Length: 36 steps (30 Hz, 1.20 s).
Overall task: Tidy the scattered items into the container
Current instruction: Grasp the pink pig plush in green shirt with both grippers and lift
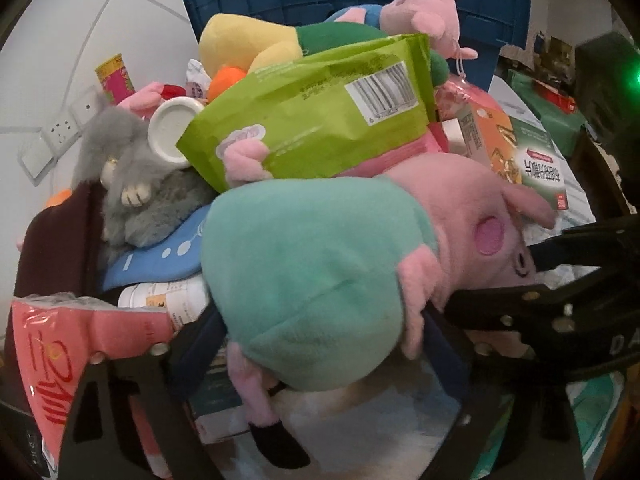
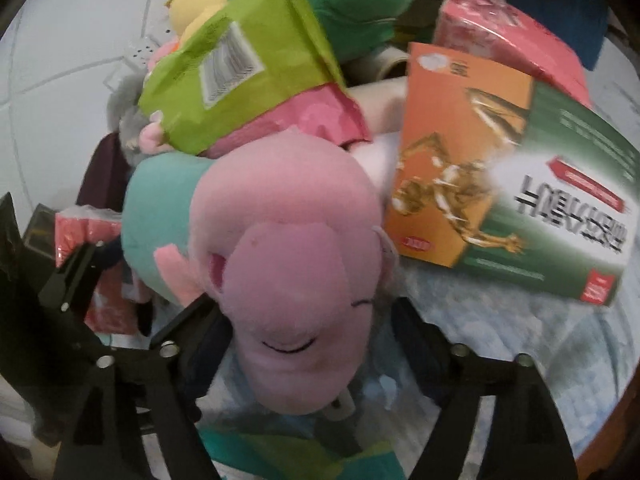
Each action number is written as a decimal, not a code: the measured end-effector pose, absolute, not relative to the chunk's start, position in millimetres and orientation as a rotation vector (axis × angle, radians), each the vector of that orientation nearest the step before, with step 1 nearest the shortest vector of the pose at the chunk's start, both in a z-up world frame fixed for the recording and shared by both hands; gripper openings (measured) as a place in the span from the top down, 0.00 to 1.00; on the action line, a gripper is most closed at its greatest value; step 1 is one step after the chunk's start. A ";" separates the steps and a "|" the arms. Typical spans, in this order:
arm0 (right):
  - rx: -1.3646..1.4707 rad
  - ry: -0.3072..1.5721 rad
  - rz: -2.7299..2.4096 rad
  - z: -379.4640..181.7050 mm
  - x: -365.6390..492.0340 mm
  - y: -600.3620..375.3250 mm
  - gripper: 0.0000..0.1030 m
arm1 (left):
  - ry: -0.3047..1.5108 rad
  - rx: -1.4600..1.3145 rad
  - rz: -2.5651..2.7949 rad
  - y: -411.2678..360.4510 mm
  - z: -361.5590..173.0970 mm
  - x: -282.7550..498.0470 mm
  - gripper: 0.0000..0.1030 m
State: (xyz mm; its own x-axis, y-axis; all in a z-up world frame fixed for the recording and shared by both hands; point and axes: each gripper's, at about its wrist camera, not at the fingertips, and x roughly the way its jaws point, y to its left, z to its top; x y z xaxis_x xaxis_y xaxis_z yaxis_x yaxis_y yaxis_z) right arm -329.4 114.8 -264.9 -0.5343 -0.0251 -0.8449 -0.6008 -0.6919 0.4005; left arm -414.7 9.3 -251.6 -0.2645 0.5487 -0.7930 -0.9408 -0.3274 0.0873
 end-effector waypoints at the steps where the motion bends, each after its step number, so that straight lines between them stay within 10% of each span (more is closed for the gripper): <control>1: -1.269 0.956 2.287 -260.5 -331.1 110.5 0.44 | 0.690 -0.822 1.791 7.9 -250.3 -414.2 0.20; 36: -1.008 0.612 2.658 -56.1 -299.7 93.5 0.46 | 0.436 -0.619 2.142 -9.9 -60.5 -358.4 0.26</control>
